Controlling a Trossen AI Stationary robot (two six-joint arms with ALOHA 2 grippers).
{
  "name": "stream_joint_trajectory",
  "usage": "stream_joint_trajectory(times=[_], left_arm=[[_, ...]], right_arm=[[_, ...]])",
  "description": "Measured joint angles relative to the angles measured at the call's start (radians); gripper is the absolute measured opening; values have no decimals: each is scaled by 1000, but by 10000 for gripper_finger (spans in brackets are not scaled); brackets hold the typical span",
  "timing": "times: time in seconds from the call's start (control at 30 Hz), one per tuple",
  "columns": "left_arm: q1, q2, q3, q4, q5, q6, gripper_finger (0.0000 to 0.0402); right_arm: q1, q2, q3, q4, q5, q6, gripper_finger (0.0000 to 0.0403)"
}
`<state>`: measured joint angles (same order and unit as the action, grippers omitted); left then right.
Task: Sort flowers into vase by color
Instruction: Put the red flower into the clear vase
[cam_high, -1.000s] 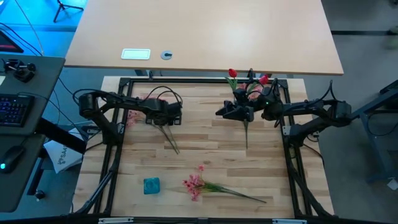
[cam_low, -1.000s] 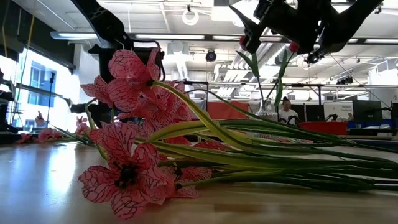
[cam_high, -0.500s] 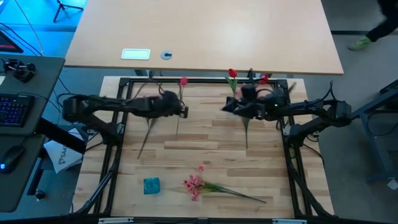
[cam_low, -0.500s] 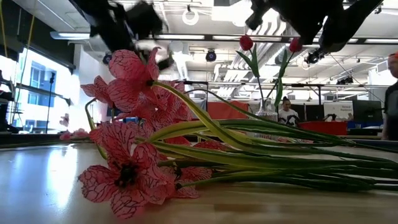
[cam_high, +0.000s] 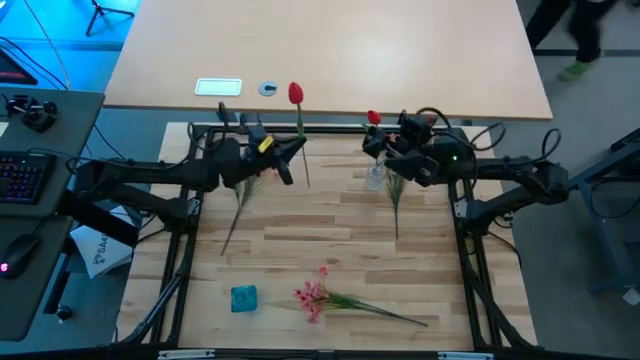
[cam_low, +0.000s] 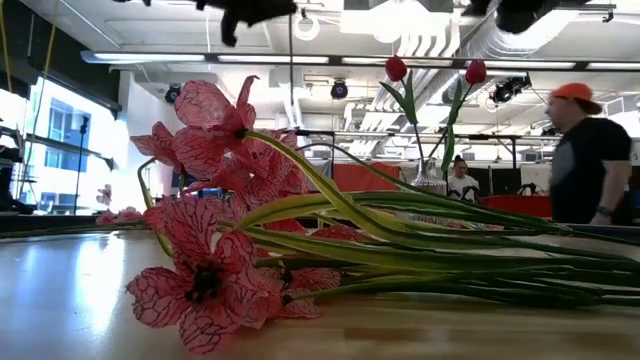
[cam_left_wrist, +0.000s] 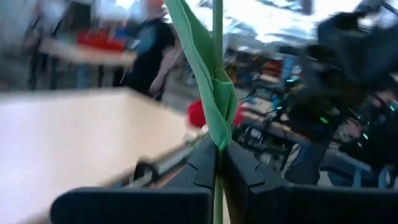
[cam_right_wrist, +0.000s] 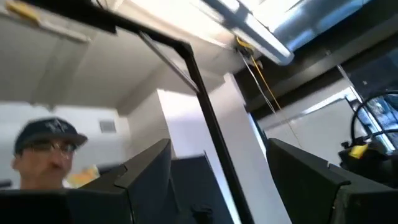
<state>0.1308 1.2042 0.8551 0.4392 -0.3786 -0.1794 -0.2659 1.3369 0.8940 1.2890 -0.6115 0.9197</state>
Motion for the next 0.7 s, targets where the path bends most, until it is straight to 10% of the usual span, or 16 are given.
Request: stream_joint_trajectory(times=[0.37, 0.7], left_arm=[[-1, 301, 5, 635, 236, 197, 0], [1, 607, 249, 681, 238, 268, 0]], right_arm=[[4, 1, 476, -773, -96, -273, 259], [4, 0, 833, -1109, -95, -501, 259]])
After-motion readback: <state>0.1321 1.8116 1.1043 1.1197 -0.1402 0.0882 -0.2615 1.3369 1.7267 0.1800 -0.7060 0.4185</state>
